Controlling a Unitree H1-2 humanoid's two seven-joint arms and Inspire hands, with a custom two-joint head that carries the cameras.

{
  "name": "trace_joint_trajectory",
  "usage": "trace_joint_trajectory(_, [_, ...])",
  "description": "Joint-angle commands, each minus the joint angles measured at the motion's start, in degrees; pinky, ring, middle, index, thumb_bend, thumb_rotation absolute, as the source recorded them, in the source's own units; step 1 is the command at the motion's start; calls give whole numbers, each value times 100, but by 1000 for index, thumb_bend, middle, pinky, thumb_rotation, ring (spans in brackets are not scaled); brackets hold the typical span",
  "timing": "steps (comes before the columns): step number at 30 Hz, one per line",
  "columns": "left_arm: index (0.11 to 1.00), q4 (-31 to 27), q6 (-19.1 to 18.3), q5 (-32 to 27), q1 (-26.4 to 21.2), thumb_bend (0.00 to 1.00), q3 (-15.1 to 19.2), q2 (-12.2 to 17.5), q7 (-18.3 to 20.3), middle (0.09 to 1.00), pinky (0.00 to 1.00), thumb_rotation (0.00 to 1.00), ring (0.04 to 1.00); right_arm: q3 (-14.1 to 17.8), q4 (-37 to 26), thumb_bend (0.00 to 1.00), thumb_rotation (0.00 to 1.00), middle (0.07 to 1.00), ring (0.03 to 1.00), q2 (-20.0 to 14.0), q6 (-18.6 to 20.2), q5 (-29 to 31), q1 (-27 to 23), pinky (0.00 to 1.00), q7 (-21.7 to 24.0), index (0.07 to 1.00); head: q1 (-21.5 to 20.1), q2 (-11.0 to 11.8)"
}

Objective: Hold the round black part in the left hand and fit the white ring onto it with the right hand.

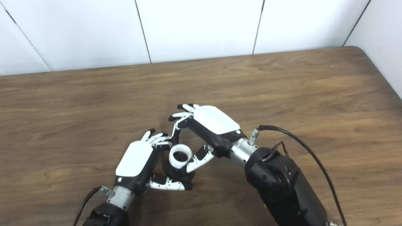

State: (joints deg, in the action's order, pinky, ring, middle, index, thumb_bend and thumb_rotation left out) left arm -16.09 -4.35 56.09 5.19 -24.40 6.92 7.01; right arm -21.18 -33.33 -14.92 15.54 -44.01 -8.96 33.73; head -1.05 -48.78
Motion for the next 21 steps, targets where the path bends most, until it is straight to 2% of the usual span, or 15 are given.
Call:
trace_joint_trajectory(1, [484, -80, -2, 11, -39, 524, -14, -38, 4, 789, 991, 53, 870, 84, -111, 524, 132, 846, 967, -1, -98, 72, -106, 1000, -64, 482, -7, -6])
trace_joint_trajectory(21, [484, -75, -12, 88, -78, 524, -32, -82, -25, 785, 981, 53, 864, -10, 68, 524, 132, 843, 958, 24, -206, 75, -64, 1000, -114, 482, -18, -34])
